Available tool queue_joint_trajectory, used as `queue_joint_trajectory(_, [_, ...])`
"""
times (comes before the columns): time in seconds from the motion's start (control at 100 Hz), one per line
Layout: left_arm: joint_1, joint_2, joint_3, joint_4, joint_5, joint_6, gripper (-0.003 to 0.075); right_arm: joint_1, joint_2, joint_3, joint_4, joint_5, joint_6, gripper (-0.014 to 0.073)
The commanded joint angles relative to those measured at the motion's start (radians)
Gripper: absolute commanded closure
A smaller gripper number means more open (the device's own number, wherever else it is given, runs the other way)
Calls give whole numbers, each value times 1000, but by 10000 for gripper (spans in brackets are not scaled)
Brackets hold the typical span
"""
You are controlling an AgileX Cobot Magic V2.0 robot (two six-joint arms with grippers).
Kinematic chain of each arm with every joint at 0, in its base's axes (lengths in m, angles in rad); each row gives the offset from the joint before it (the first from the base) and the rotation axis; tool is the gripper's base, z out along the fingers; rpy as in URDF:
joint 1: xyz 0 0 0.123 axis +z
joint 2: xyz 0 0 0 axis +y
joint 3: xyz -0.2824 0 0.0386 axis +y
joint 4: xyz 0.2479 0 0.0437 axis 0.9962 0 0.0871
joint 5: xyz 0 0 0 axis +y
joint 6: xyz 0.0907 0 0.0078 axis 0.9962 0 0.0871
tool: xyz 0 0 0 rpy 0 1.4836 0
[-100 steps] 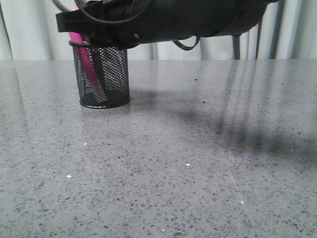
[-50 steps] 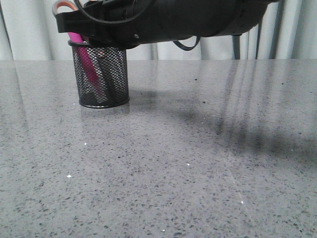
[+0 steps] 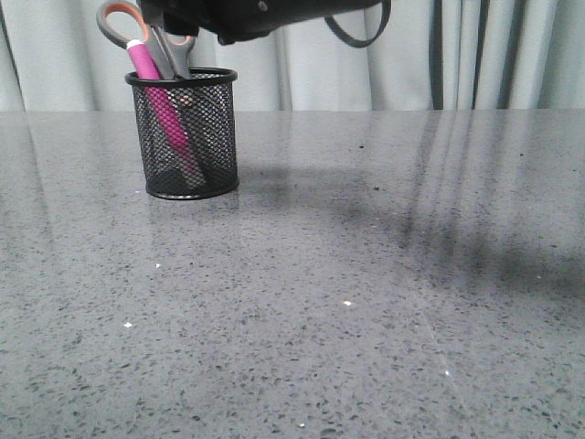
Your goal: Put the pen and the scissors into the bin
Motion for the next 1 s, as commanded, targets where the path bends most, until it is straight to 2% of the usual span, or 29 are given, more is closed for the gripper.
queue_joint_trajectory(0.0, [3, 13, -24, -41, -48, -13, 742, -1, -74, -25, -5, -73, -3, 307])
queue_joint_trajectory(0.08, [3, 13, -24, -41, -60, -13, 742, -1, -92, -25, -5, -68, -3, 318])
queue_joint_trajectory(0.12, [3, 13, -24, -38, -73, -13, 742, -1, -106, -23, -5, -63, -3, 358])
queue_joint_trajectory(0.15, [3, 13, -24, -36, -89, -13, 742, -1, -118, -20, -5, -54, -3, 402])
queue_joint_trajectory(0.16, [3, 13, -24, -36, -93, -13, 742, -1, -126, -18, -5, -48, -3, 442])
queue_joint_trajectory(0.18, [3, 13, -24, -36, -106, -13, 742, -1, -134, -16, -5, -41, -3, 456])
queue_joint_trajectory(0.27, [3, 13, -19, -36, -175, -13, 742, -1, -203, 13, -10, -15, -3, 671])
queue_joint_trajectory(0.46, [3, 13, 72, -87, -382, -13, 742, -1, -414, 139, -12, 18, -3, 664])
queue_joint_trajectory(0.59, [3, 13, 160, -211, -498, -13, 742, -1, -633, 264, -28, 162, -3, 664])
queue_joint_trajectory(0.8, [3, 13, 237, -232, -482, -13, 742, -1, -1043, 519, -187, 318, -3, 662])
queue_joint_trajectory(0.99, [3, 13, 257, -247, -464, -13, 742, -1, -1465, 680, -189, 625, -3, 662])
